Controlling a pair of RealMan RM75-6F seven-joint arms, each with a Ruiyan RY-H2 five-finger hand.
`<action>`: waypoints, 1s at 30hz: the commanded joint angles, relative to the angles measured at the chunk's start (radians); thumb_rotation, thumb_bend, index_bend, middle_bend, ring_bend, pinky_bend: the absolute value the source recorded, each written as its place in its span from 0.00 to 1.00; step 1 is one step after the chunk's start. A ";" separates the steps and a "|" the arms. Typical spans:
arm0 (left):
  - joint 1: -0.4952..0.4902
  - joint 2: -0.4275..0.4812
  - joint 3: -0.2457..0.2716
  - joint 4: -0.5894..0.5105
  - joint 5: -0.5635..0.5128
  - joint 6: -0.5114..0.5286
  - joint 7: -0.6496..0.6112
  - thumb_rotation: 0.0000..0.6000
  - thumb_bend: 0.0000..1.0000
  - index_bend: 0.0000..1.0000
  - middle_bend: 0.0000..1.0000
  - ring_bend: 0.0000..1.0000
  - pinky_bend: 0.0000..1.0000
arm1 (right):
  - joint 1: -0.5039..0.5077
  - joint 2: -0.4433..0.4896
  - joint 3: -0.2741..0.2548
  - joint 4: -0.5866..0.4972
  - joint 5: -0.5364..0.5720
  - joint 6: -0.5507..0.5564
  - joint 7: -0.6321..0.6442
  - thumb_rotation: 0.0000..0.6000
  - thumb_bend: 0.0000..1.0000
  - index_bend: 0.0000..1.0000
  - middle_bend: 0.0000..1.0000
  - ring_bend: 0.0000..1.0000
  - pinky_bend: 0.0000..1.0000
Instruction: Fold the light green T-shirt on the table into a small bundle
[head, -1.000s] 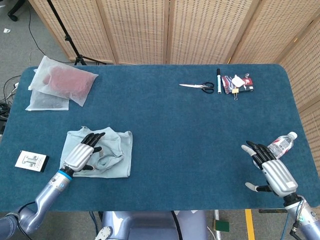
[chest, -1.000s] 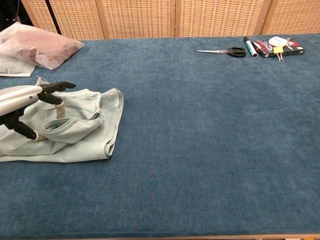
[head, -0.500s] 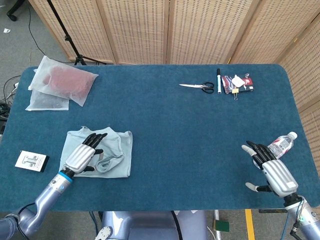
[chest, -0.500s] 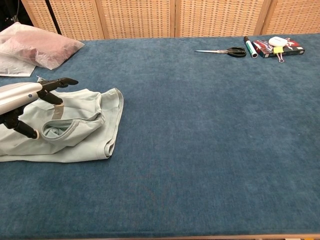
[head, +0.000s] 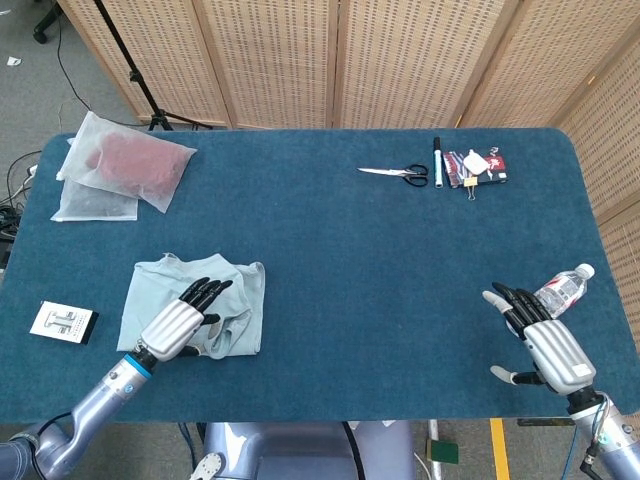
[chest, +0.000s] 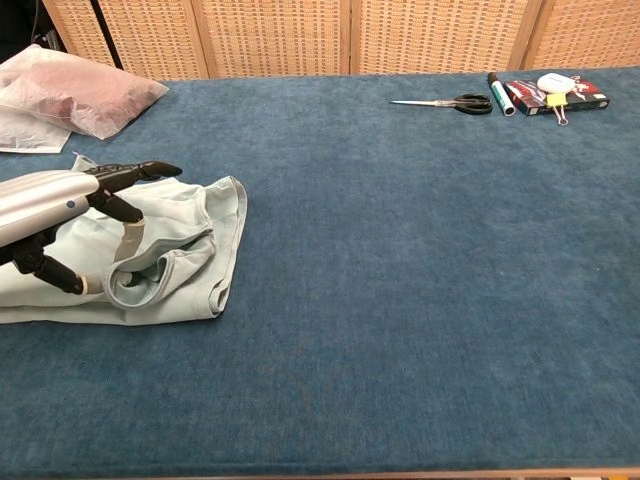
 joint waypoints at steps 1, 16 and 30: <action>-0.008 0.000 0.009 -0.011 0.012 -0.013 0.021 1.00 0.29 0.64 0.00 0.00 0.00 | 0.000 0.001 0.000 0.000 0.001 -0.001 0.001 1.00 0.05 0.00 0.00 0.00 0.03; 0.005 0.060 -0.011 -0.106 -0.009 -0.002 0.142 1.00 0.00 0.00 0.00 0.00 0.00 | 0.001 0.009 -0.002 -0.004 -0.001 -0.003 0.008 1.00 0.05 0.00 0.00 0.00 0.03; 0.001 0.036 -0.051 -0.027 0.050 0.126 0.000 1.00 0.00 0.00 0.00 0.00 0.00 | 0.000 0.014 -0.004 -0.003 -0.007 0.005 0.020 1.00 0.05 0.00 0.00 0.00 0.03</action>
